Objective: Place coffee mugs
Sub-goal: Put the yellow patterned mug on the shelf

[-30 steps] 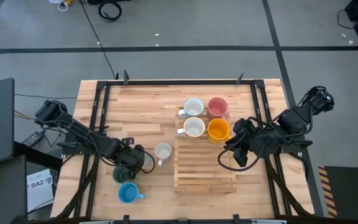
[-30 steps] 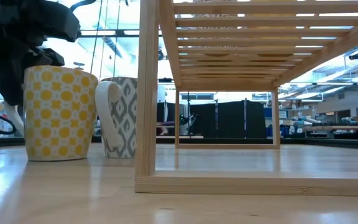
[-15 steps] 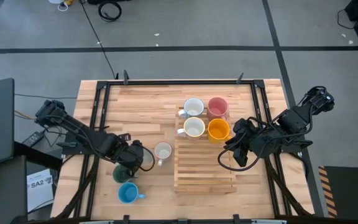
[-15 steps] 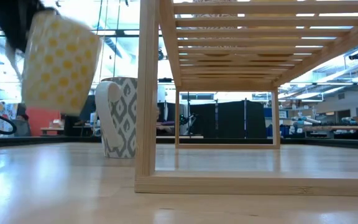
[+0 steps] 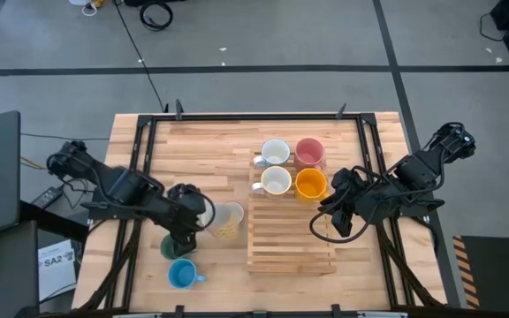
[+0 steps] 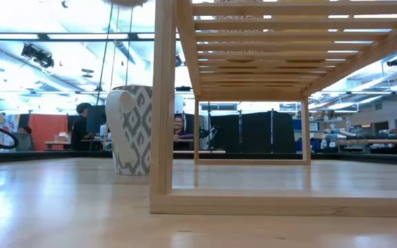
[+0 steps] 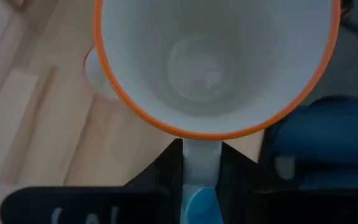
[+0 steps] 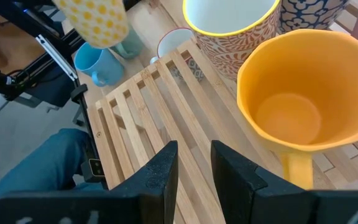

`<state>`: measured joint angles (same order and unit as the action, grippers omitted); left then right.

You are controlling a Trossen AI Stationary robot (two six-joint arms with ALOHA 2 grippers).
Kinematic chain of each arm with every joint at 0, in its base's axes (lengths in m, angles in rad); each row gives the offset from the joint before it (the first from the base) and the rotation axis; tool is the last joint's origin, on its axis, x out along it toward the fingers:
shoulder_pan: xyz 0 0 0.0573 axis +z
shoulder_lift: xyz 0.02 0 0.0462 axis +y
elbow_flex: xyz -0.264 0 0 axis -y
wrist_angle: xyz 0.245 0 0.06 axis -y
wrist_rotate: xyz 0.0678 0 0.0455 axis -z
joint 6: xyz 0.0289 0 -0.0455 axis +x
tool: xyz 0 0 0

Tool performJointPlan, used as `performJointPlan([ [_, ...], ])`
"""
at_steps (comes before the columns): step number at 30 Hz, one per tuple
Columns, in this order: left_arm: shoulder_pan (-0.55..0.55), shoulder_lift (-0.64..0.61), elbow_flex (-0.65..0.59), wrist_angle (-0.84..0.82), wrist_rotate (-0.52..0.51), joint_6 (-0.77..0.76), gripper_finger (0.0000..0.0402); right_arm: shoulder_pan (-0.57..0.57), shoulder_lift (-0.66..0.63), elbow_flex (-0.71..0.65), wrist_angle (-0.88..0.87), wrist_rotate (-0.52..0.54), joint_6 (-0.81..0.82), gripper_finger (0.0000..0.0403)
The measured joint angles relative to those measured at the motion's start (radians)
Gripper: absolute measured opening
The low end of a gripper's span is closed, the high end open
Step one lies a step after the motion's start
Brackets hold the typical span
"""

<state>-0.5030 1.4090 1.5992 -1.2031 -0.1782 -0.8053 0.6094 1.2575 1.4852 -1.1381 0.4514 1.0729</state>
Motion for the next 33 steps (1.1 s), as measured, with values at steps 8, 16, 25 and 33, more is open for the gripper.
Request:
performJointPlan([
  [8,0.015,0.100,0.148,0.044,-0.004,0.043,0.0071,0.000,0.000,0.000,0.000,0.000,-0.002,0.0101],
  [16,0.053,0.293,0.402,0.034,0.018,0.191,0.0071,0.000,0.000,0.000,0.000,0.000,-0.002,0.0101],
  [25,0.125,0.447,0.576,-0.026,0.018,0.241,0.0071,0.000,0.000,0.000,0.000,0.000,-0.002,0.0101],
  [33,0.171,0.502,0.572,-0.046,0.013,0.208,0.0070,0.000,0.000,0.000,0.000,0.000,-0.003,0.0101],
])
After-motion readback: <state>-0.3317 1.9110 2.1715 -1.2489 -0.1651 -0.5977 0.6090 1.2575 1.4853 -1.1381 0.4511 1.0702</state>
